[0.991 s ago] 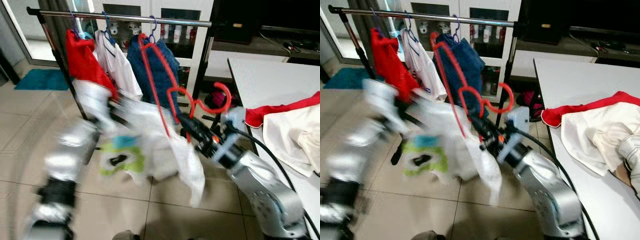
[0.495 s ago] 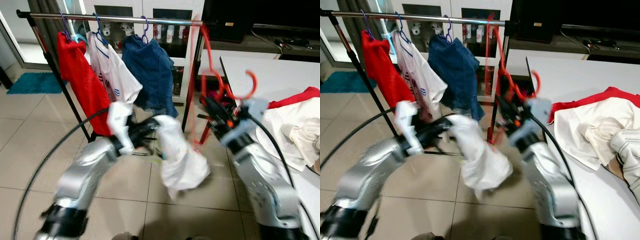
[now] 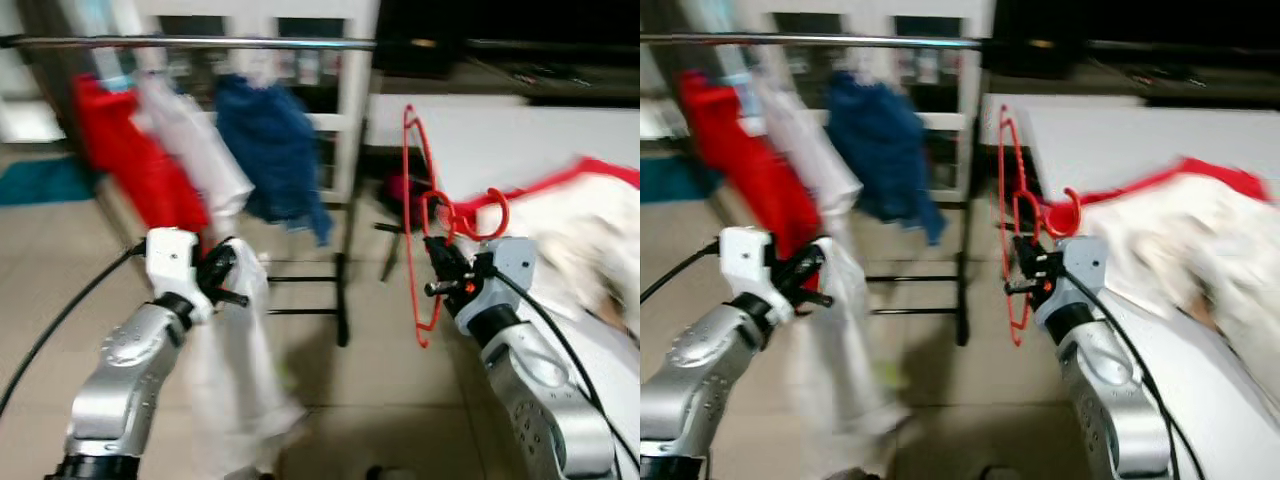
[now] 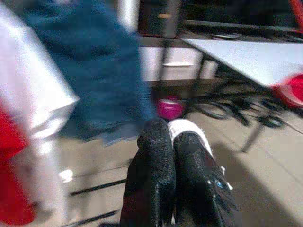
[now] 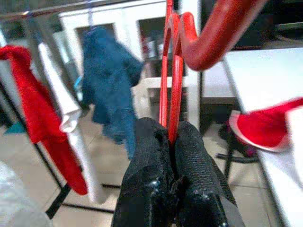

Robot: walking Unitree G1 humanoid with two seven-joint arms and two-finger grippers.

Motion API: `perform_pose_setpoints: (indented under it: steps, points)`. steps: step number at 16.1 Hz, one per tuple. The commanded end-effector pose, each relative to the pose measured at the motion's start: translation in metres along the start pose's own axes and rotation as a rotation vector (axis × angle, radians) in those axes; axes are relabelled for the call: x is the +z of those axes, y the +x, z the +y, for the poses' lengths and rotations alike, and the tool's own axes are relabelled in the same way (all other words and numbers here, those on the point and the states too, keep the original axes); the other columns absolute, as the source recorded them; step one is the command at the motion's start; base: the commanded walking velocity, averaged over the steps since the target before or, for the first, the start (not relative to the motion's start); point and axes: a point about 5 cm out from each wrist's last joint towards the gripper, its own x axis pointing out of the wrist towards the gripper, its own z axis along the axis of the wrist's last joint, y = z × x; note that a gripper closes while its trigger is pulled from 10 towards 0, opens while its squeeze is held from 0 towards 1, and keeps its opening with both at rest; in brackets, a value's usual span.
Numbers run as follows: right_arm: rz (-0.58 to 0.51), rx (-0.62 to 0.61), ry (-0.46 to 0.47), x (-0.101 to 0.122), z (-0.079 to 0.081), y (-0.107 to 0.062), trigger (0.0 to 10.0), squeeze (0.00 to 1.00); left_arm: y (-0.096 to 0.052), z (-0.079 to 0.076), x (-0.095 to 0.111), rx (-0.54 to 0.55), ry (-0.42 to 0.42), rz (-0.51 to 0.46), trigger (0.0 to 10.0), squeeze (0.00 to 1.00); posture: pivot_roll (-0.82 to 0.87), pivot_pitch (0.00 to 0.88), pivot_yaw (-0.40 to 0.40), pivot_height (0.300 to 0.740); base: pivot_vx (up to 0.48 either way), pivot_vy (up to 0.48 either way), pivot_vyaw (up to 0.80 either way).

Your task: Hang hanger

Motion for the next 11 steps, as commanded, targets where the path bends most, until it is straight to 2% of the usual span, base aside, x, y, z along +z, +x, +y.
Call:
perform_pose_setpoints:
  steps: [1,3,4,5,6,7,8,11]
  points:
    - [-0.064,-0.016,0.014,0.0106,0.0006,-0.0007,10.0,0.00,0.0014,-0.0085,0.0022,-0.013,0.022,-0.021,10.0,0.00,-0.06,0.000,0.049,0.740,0.000,0.000,-0.80]
    - [-0.084,-0.031,0.032,0.0132,0.0005,-0.0002,10.0,0.00,0.0043,-0.0072,0.0034,0.050,0.025,-0.032,10.0,0.00,-0.06,0.000,0.050,0.740,0.000,0.000,-0.80]
    - [-0.095,-0.030,0.045,0.0146,0.0018,0.0009,10.0,0.00,0.0072,-0.0066,0.0076,0.091,-0.014,-0.039,10.0,0.00,-0.06,0.000,0.046,0.740,0.000,0.000,-0.80]
    - [-0.096,-0.028,0.046,0.0143,0.0023,0.0011,10.0,0.00,0.0072,-0.0108,0.0089,0.041,-0.037,-0.049,10.0,0.00,-0.06,0.000,0.042,0.740,0.000,0.000,-0.80]
    - [-0.096,-0.028,0.050,0.0133,0.0038,0.0017,10.0,0.00,0.0070,-0.0119,0.0084,0.026,0.027,-0.044,10.0,0.00,-0.06,0.000,0.045,0.740,0.000,0.000,-0.80]
    - [-0.105,-0.023,0.054,0.0145,0.0071,0.0022,10.0,0.00,0.0080,-0.0029,0.0067,0.112,-0.013,-0.034,10.0,0.00,-0.07,0.000,0.053,0.740,0.000,0.000,-0.80]
    - [-0.111,-0.033,0.063,0.0162,0.0072,0.0018,10.0,0.00,0.0084,-0.0062,0.0074,0.060,-0.033,-0.026,10.0,0.00,-0.07,0.000,0.052,0.740,0.000,0.000,-0.80]
    - [-0.115,-0.044,0.060,0.0166,0.0069,0.0007,10.0,0.00,0.0093,-0.0125,0.0065,0.011,-0.073,0.021,10.0,0.00,-0.08,0.003,0.068,0.740,0.000,0.000,-0.80]
